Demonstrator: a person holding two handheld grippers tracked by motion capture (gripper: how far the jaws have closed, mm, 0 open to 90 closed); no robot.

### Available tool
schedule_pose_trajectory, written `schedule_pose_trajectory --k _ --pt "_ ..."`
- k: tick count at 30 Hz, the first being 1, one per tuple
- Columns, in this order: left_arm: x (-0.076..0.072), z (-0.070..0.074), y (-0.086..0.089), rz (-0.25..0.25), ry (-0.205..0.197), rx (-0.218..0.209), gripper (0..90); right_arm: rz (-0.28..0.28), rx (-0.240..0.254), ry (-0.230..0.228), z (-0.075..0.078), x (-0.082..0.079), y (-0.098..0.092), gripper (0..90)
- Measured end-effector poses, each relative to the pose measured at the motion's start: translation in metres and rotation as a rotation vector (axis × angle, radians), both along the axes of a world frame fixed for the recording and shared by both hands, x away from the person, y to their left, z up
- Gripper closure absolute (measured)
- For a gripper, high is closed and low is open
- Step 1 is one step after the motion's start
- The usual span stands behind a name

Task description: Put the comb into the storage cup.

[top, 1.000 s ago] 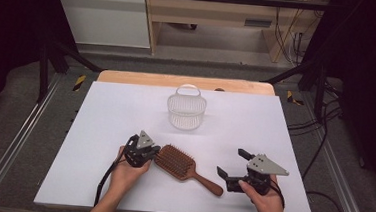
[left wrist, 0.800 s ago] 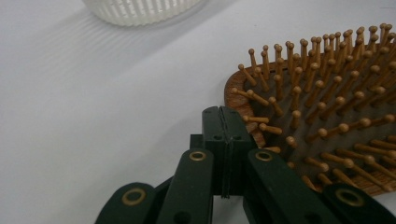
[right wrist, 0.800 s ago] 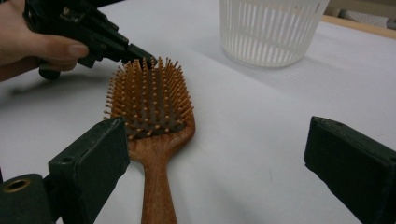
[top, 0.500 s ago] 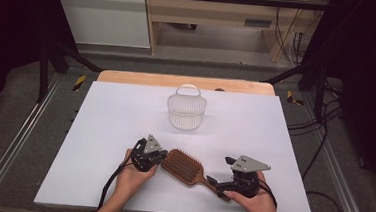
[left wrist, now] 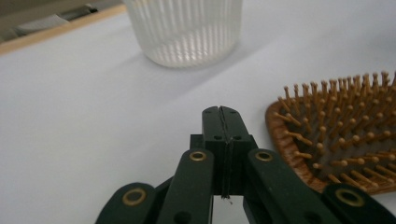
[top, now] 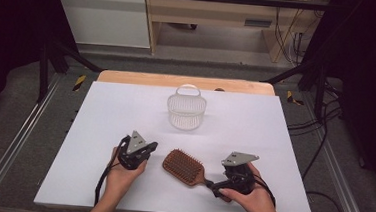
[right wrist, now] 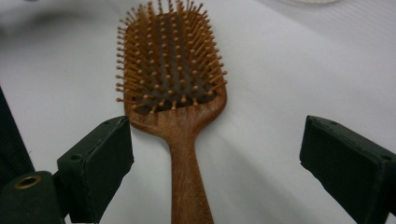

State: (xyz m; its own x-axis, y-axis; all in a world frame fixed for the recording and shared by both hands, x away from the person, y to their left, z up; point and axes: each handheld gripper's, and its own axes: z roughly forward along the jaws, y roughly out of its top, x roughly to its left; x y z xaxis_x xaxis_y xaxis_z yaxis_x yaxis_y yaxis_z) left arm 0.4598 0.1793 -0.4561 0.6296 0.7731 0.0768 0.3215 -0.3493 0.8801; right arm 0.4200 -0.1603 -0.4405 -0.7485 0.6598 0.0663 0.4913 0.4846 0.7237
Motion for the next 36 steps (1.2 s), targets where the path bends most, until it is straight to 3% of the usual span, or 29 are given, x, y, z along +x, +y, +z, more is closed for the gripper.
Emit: schedule_pose_trajectory --k 2,5,8,11,14,19,29,36 --pt "-0.007 0.008 0.015 0.029 -0.036 -0.021 90.0 0.043 -0.046 0.023 0.005 0.001 0.006 11.1" --pt "-0.012 0.015 0.025 0.047 -0.06 -0.045 90.0 0.065 -0.1 0.035 0.009 0.002 0.011 11.8" --pt "-0.024 0.024 0.042 0.096 -0.102 -0.102 85.1 0.078 -0.135 0.047 0.012 0.007 0.015 12.1" --pt "-0.034 0.022 0.049 0.167 -0.157 -0.084 59.6 0.067 -0.152 0.075 0.014 0.01 0.02 12.3" --pt "-0.036 0.021 0.055 0.203 -0.178 -0.122 33.5 0.087 -0.183 0.093 0.014 0.01 0.024 12.6" --pt "-0.029 0.018 0.058 0.256 -0.173 -0.156 7.3 0.11 -0.231 0.132 0.009 0.012 0.031 13.7" --pt "-0.027 0.016 0.064 0.253 -0.171 -0.195 3.4 0.122 -0.299 0.196 -0.006 0.017 0.038 22.2" --pt "-0.027 0.015 0.063 0.244 -0.174 -0.194 3.3 0.142 -0.336 0.21 -0.007 0.017 0.043 44.2"
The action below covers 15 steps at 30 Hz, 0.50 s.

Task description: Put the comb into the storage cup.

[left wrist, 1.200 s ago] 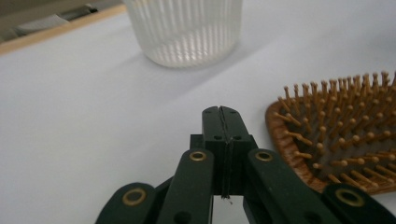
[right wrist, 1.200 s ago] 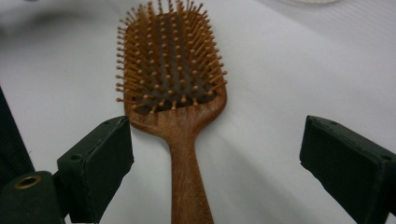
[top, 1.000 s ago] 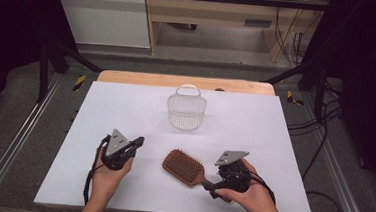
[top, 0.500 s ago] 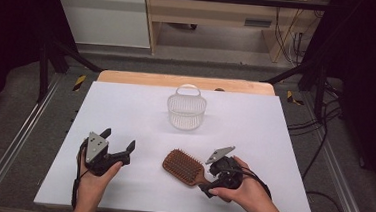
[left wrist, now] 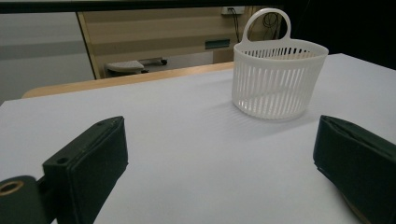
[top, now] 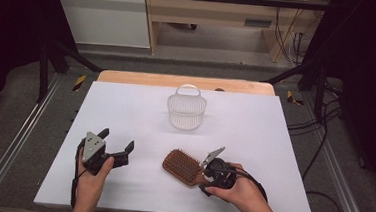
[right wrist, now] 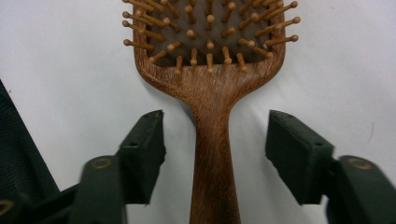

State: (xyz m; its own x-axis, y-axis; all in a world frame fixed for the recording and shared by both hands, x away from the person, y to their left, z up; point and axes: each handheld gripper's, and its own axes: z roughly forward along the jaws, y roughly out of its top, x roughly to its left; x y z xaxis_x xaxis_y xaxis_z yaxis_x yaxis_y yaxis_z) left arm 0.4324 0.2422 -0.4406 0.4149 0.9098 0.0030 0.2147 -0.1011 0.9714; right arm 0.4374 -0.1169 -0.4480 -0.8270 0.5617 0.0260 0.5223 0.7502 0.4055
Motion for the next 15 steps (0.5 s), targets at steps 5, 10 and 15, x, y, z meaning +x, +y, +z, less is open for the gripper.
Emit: schedule_pose_trajectory --k 5,10,15 --pt "0.0003 -0.0002 0.0003 -0.003 0.004 0.002 3.3 0.004 -0.01 0.012 -0.0011 0.0012 0.0018 52.1" --pt "0.0 -0.0002 -0.0019 -0.012 0.003 0.004 3.3 0.03 -0.03 0.014 -0.0022 0.001 0.0055 60.8" --pt "-0.0006 -0.0001 -0.0029 -0.016 0.002 0.008 3.3 0.037 -0.047 0.01 -0.0037 0.0007 0.0074 64.4"
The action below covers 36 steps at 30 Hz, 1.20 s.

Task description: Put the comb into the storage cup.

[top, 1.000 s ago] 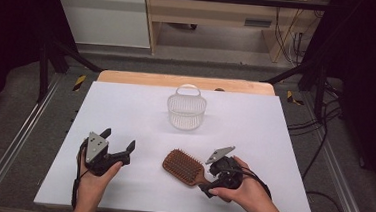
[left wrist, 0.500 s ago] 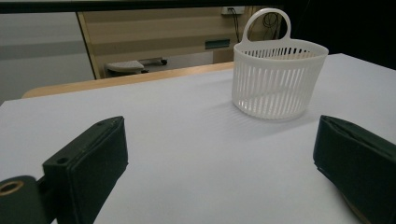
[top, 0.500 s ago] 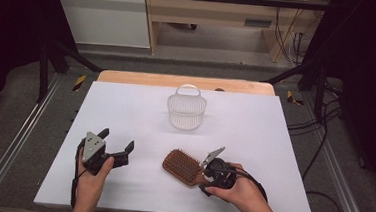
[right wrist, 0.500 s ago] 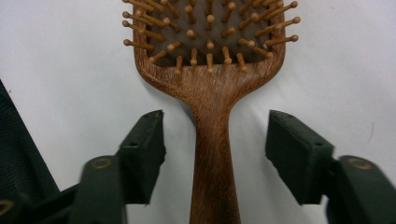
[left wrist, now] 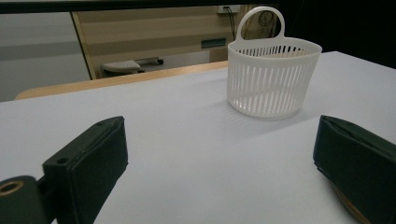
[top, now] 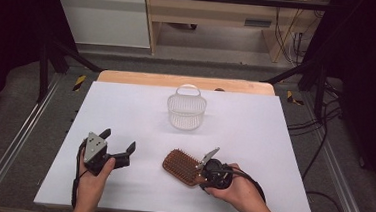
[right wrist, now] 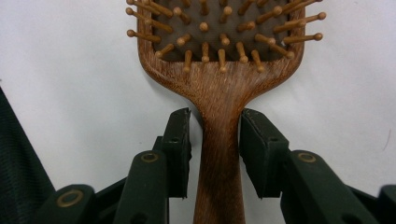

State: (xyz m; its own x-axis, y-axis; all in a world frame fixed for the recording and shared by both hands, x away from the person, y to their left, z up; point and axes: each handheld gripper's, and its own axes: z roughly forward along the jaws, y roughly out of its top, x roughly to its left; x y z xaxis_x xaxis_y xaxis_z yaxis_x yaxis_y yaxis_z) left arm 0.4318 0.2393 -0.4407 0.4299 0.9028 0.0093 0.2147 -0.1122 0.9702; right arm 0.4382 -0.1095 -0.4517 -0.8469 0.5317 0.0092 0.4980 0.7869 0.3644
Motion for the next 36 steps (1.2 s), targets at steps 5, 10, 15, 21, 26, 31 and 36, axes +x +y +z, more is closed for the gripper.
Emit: schedule_pose_trajectory --k 5,10,15,21,26,31,36 --pt "0.0 0.0 0.0 0.0 0.003 0.0 3.3 0.002 -0.017 -0.008 0.0 0.0 0.001 66.5" --pt "0.0 0.0 -0.001 -0.002 0.005 0.005 3.3 -0.005 -0.034 -0.003 0.0 -0.001 0.004 68.6" --pt "0.0 -0.001 -0.002 -0.004 0.009 0.002 3.4 -0.008 -0.057 0.009 0.001 0.002 0.007 72.1" --pt "0.001 0.0 -0.001 -0.005 0.012 -0.003 3.4 -0.014 -0.039 0.0 0.001 0.001 0.004 72.9" --pt "0.001 0.0 0.0 -0.005 0.013 -0.002 3.5 -0.009 -0.04 -0.015 0.002 -0.002 0.005 73.0" --pt "0.001 0.0 -0.001 -0.008 0.015 -0.005 3.6 -0.005 -0.018 -0.037 0.003 -0.001 0.003 73.0" --pt "0.002 0.0 -0.001 -0.022 0.024 -0.023 4.5 -0.015 0.073 -0.099 0.012 0.004 -0.002 73.1"
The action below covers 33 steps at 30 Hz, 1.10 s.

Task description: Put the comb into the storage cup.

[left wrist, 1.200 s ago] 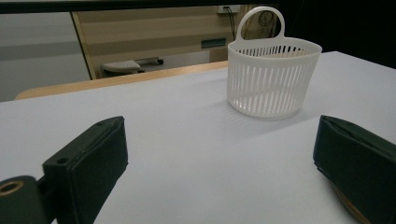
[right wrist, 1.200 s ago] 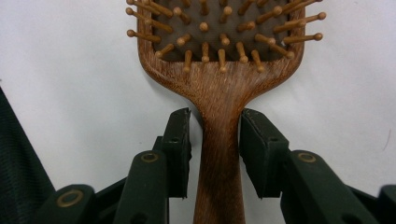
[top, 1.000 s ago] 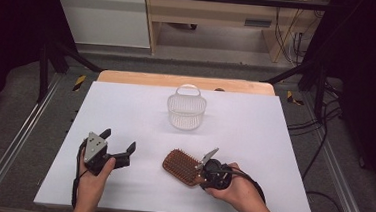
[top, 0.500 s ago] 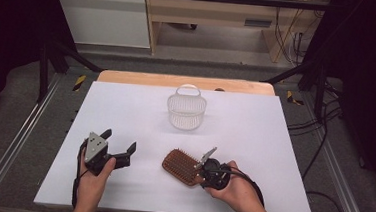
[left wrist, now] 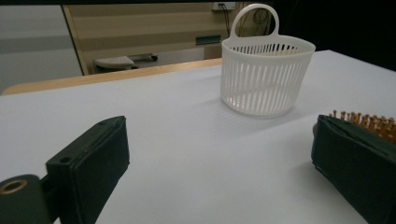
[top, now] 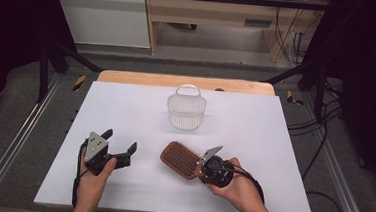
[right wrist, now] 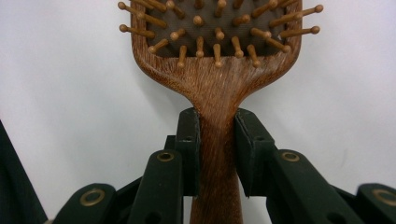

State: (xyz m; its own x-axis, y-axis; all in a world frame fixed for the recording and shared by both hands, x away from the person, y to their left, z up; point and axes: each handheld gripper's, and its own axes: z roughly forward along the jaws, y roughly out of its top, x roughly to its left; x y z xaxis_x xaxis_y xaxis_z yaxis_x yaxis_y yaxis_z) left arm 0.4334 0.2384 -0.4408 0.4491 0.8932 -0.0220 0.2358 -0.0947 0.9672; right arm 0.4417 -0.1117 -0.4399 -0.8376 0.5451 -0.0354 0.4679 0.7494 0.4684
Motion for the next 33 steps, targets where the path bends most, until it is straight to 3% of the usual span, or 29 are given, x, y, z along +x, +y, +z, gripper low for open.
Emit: schedule_pose_trajectory --k 1,2,5,8,10,11,12,13,14,17,18,19,20,23,29,33 --pt "0.0 0.001 0.002 -0.015 -0.006 -0.041 4.6 -0.004 0.019 -0.015 0.002 0.002 -0.001 73.1" --pt "0.0 0.001 0.002 -0.015 -0.006 -0.041 4.7 -0.004 0.019 -0.015 0.002 0.002 -0.001 73.1" --pt "0.002 0.002 0.001 -0.089 0.011 -0.144 4.6 -0.025 0.066 -0.063 0.007 0.006 0.0 73.1" --pt "0.001 0.003 -0.003 -0.124 0.002 -0.172 4.4 -0.042 0.112 -0.117 0.009 0.009 0.001 73.1" --pt "-0.001 0.007 -0.01 -0.174 -0.01 -0.223 4.1 -0.043 0.149 -0.151 0.012 0.01 0.003 73.1" --pt "-0.001 0.007 -0.01 -0.174 -0.01 -0.223 3.8 -0.044 0.161 -0.159 0.013 0.01 0.003 73.1" --pt "-0.002 0.008 -0.013 -0.201 -0.008 -0.262 3.8 -0.044 0.161 -0.159 0.013 0.01 0.003 73.1" --pt "-0.002 0.009 -0.015 -0.224 -0.001 -0.296 2.9 -0.034 0.202 -0.186 0.016 0.009 0.005 73.1" --pt "-0.002 0.01 -0.019 -0.258 0.014 -0.36 2.8 -0.031 0.219 -0.2 0.017 0.009 0.005 73.1" --pt "-0.003 0.012 -0.023 -0.273 0.024 -0.398 2.9 -0.027 0.249 -0.224 0.019 0.008 0.006 73.1" --pt "-0.003 0.013 -0.025 -0.285 0.023 -0.394 3.2 -0.025 0.288 -0.248 0.021 0.007 0.006 73.1" --pt "-0.004 0.019 -0.032 -0.319 0.016 -0.376 3.4 -0.023 0.305 -0.26 0.021 0.007 0.006 73.1" --pt "-0.004 0.019 -0.032 -0.319 0.016 -0.376 3.5 -0.023 0.314 -0.27 0.022 0.006 0.006 73.1" --pt "-0.003 0.031 -0.05 -0.379 0.038 -0.372 3.8 -0.02 0.351 -0.295 0.025 0.005 0.006 73.1" --pt "0.009 0.042 -0.066 -0.383 0.065 -0.352 3.6 -0.028 0.399 -0.325 0.028 0.005 0.005 73.1" --pt "0.03 0.058 -0.067 -0.353 0.062 -0.38 3.9 -0.028 0.415 -0.358 0.036 0.006 0.008 73.1"
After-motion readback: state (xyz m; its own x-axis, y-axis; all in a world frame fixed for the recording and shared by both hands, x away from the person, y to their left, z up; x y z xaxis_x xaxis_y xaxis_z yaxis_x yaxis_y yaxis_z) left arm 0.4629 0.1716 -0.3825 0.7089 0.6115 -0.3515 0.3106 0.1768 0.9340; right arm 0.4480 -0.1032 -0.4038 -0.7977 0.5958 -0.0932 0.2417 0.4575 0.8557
